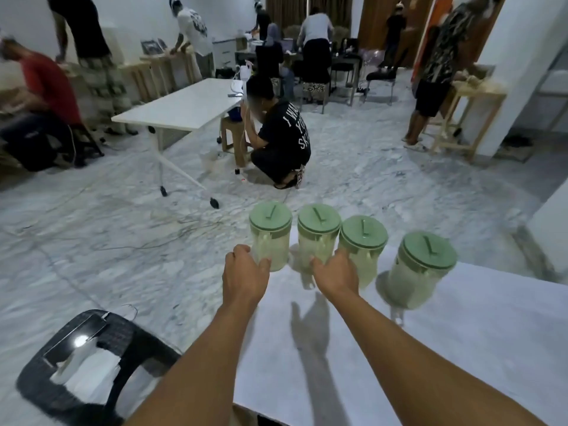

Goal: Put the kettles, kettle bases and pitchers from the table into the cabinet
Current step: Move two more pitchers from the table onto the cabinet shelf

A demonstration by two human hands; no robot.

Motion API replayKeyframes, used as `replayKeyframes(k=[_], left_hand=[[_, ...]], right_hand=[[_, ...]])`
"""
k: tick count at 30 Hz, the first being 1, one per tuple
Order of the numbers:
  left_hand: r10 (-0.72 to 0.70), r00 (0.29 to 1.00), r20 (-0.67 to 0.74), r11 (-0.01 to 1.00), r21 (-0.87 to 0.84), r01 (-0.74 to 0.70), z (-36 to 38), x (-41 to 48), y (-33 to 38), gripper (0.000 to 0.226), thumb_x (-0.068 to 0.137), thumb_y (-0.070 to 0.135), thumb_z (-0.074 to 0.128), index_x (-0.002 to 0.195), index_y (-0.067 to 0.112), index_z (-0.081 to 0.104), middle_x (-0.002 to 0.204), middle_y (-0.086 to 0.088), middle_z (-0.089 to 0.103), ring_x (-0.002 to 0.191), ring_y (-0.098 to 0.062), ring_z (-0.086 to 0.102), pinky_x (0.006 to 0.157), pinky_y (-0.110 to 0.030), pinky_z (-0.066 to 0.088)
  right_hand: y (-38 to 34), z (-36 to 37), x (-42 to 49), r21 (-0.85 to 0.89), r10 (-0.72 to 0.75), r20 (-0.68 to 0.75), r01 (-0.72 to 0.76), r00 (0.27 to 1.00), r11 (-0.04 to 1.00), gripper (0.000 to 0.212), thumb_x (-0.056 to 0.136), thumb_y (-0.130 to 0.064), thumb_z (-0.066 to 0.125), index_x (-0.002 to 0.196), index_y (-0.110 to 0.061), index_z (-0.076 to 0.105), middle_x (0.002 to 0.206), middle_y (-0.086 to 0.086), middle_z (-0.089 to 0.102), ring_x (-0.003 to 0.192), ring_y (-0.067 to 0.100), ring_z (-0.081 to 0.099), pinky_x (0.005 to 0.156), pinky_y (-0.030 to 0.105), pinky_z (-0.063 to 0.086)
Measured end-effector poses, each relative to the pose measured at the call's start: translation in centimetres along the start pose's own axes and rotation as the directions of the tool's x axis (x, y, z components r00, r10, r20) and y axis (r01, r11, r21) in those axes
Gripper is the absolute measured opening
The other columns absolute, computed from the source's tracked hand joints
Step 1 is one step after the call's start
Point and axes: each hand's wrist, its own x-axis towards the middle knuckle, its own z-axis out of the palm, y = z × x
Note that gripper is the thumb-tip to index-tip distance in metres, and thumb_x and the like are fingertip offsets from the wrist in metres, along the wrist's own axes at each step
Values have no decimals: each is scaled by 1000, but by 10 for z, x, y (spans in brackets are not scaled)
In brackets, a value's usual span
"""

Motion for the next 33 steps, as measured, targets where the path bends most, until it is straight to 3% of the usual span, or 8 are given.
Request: replayKeyframes(k=[6,8,12,15,17,20,25,33], left_hand=[[-115,993,4,992,-46,115,43,55,0,80,84,35,75,146,4,35,145,-14,45,131,-32,48,103,-39,41],[-150,989,6,987,-63,150,56,71,2,72,84,35,74,140,2,42,139,-15,52,127,-34,52,100,-40,44],[-169,985,-39,985,-50,167,67,86,-1,35,95,31,61,113,2,60,112,-19,66,106,-37,59,72,-34,41],[-178,981,-81,979,-117,168,62,86,-5,37,90,35,68,111,5,66,106,-18,68,103,-37,60,77,-37,48],[-161,980,-116,980,-137,145,50,83,0,37,88,37,69,108,6,68,101,-17,69,101,-38,62,80,-40,51],[-116,979,-169,988,-125,95,23,73,13,34,89,35,65,100,3,66,92,-14,68,94,-37,61,72,-36,46],[7,984,-177,977,-209,-44,-31,35,38,33,90,30,56,100,0,57,92,-16,64,86,-37,59,69,-37,44],[222,964,-143,782,-565,-264,-100,-102,98,26,86,30,60,92,5,61,79,-3,65,80,-29,63,64,-30,41]], right_hand=[[9,36,55,0,102,25,-102,995,995,66,86,-37,69,135,-2,43,131,20,58,119,40,58,93,41,46],[11,44,67,-4,104,9,-104,995,995,60,87,-38,68,132,-3,48,129,19,61,117,39,59,91,40,47],[8,51,81,-12,71,19,-71,997,997,37,96,-31,58,120,-3,57,123,19,65,113,37,61,82,33,44],[1,49,78,28,38,4,-38,999,999,29,98,-27,56,115,-4,59,116,17,68,108,36,63,76,29,38],[-9,46,71,51,2,-12,-2,1000,999,27,97,-26,54,114,-6,59,111,16,70,105,36,63,78,30,41],[-31,37,55,109,-53,-67,60,996,992,25,93,-28,54,106,-7,60,105,15,70,100,37,62,83,35,46],[-69,-1,-5,265,-108,-254,176,961,948,18,88,-22,57,91,-4,57,82,9,60,81,32,56,70,32,39],[-56,-103,-153,483,89,-571,246,816,840,9,85,-21,58,83,-12,60,74,2,59,81,31,58,72,36,46]])
